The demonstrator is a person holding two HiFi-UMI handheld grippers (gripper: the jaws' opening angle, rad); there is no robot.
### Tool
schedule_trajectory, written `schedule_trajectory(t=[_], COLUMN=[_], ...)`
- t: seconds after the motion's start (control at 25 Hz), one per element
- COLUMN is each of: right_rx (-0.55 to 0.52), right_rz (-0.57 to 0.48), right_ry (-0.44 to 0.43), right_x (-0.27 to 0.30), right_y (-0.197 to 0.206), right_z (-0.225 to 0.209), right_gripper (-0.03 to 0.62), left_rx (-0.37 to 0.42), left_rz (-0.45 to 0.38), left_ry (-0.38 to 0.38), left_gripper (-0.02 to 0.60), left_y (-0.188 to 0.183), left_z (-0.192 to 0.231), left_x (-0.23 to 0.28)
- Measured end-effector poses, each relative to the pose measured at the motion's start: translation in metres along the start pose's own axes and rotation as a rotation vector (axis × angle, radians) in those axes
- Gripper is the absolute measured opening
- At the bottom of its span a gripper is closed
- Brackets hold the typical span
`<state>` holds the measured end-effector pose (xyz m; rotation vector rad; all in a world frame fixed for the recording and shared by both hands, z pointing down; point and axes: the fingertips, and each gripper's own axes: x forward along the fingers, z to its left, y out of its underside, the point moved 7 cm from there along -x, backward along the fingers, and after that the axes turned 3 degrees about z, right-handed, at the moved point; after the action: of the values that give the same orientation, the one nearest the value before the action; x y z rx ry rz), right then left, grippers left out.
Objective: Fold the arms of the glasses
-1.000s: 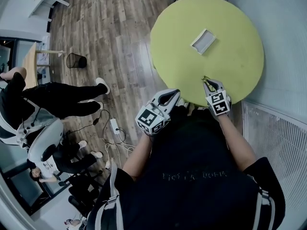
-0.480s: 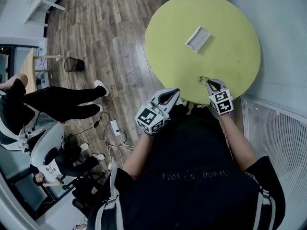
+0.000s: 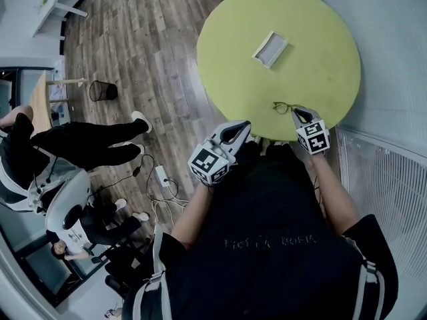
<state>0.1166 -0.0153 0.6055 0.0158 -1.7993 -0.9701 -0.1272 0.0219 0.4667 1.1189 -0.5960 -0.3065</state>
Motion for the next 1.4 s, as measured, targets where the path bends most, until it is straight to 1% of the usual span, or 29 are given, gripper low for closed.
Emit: schedule_trajectory(t=[0.6, 0.8, 1.0, 1.24, 1.4], right_rx=[0.02, 0.029, 0.001, -0.004, -0.026], right_rz=[0.086, 0.115, 0.145, 0.172, 0.19], right_ry=[-0.003, -0.007, -0.011, -0.019, -0.031], right_x=[0.026, 0.029, 0.042, 0.054, 0.053], right_y=[0.045, 0.051, 0.058, 0.071, 0.065], right_z=[-0.026, -0.026, -0.03, -0.035, -0.033], right_gripper=[0.043, 0.043, 0.043, 0.043, 0.043], left_rx=[-0.015, -0.031, -0.031, -0.038, -0.042], left_rz=[0.038, 0.04, 0.053, 0.066, 0.07], left_ry=[-0.037, -0.053, -0.052, -0.055, -0.06], left_gripper=[0.018, 0.018, 0.018, 0.018, 0.018], left_y=[0.008, 0.009, 0.007, 0.011, 0.012], left_z=[-0.009, -0.009, -0.01, -0.013, -0.014], left_x=[0.0, -0.007, -0.005, 0.0, 0.0])
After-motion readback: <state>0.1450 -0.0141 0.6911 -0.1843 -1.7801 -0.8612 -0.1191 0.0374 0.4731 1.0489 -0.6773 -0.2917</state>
